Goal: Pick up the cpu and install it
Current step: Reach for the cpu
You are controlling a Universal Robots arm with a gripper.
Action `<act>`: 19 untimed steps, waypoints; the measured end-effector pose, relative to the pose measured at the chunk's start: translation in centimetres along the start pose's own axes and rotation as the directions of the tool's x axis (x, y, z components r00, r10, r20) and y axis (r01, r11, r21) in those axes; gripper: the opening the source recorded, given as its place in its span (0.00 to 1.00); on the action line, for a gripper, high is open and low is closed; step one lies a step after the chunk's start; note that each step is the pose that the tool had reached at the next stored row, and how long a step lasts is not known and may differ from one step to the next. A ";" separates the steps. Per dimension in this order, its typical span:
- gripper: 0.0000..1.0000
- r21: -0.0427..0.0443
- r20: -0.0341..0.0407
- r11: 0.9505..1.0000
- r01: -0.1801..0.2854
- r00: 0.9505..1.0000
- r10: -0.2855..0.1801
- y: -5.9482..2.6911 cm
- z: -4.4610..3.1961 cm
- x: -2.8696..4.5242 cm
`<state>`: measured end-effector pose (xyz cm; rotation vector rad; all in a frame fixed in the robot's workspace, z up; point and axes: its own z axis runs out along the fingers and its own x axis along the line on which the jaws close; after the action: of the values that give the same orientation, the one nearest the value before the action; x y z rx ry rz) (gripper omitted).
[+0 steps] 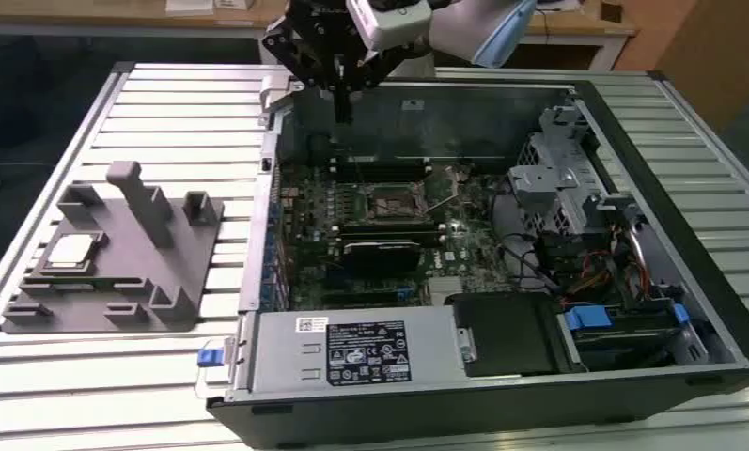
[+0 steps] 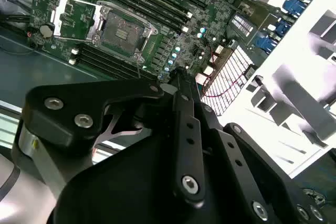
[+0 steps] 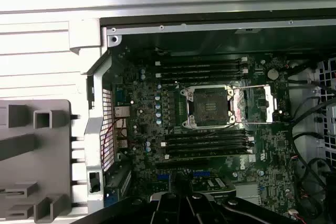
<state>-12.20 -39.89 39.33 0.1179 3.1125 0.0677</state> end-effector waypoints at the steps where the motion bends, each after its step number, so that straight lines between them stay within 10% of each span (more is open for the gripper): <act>1: 0.11 0.000 0.000 1.000 0.000 1.000 0.000 0.00 0.00 0.00; 19: 0.11 0.000 0.000 1.000 0.000 1.000 0.000 -0.07 -0.03 0.91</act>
<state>-13.10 -39.90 39.33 0.1179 3.1125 0.0676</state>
